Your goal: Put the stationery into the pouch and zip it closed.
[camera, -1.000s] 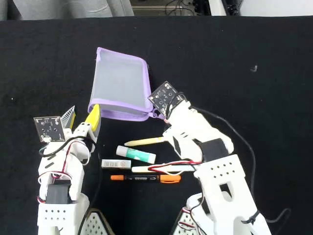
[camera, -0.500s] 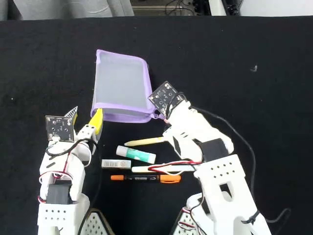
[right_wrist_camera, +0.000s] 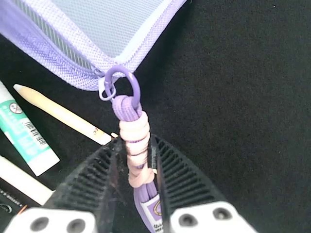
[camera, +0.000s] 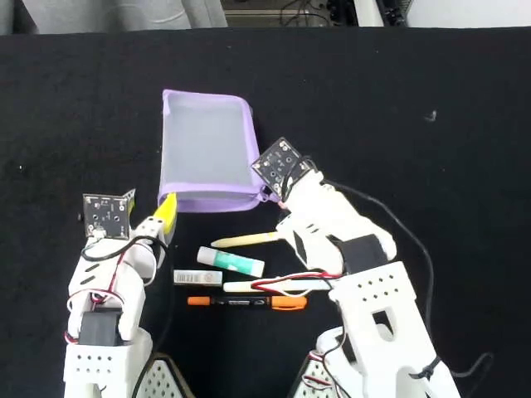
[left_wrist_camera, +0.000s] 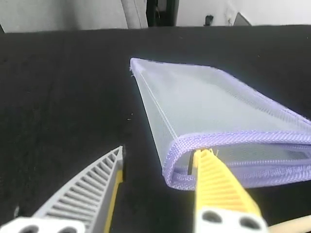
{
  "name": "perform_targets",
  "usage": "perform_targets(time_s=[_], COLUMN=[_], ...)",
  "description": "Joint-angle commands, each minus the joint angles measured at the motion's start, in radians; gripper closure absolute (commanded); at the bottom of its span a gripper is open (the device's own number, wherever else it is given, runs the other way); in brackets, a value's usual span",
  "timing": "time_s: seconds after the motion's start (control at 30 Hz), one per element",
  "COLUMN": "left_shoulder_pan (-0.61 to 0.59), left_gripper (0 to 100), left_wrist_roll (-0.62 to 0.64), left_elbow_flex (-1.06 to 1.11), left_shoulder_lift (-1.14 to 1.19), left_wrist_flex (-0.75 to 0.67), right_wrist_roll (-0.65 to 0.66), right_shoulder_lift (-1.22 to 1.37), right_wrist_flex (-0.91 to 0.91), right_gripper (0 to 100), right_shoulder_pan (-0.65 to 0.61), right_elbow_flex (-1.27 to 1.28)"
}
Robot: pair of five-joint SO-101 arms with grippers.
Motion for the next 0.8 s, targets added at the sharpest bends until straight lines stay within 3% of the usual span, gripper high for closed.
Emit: perform_targets(time_s=[0.0,0.17,0.4,0.77], left_shoulder_pan=[0.007,0.005,0.007,0.007], left_gripper=[76,77,77,77], left_wrist_roll=[-0.002,-0.002,-0.003,-0.011], left_elbow_flex=[-0.101,-0.229,-0.271,-0.099], left_shoulder_lift=[0.068,0.325,0.663,0.75], left_wrist_flex=[0.008,-0.046,-0.33,-0.832], right_wrist_roll=[0.005,0.005,0.005,0.005], right_shoulder_lift=[0.002,0.002,0.002,-0.005], right_wrist_flex=[0.005,0.005,0.005,0.005], right_gripper=[98.8,98.8,98.8,98.8], right_shoulder_pan=[0.009,0.009,0.011,0.012], right_elbow_flex=[-0.059,-0.059,-0.059,-0.061])
